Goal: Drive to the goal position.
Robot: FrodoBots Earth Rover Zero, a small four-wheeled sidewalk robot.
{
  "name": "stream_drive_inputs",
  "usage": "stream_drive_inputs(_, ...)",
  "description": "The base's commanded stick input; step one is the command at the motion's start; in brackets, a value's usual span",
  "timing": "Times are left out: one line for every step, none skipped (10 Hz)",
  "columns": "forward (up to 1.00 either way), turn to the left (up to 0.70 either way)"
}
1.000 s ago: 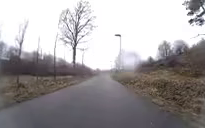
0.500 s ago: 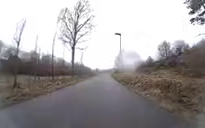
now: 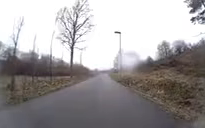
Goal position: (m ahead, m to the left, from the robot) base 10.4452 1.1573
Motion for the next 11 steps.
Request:
stream_drive_inputs(0.7, 0.0)
stream_drive_inputs(0.7, 0.0)
stream_drive_inputs(0.7, 0.0)
stream_drive_inputs(0.7, 0.0)
stream_drive_inputs(0.7, 0.0)
stream_drive_inputs(0.7, 0.0)
stream_drive_inputs(0.7, 0.0)
stream_drive_inputs(0.7, 0.0)
stream_drive_inputs(0.7, 0.0)
stream_drive_inputs(0.7, 0.0)
stream_drive_inputs(0.7, 0.0)
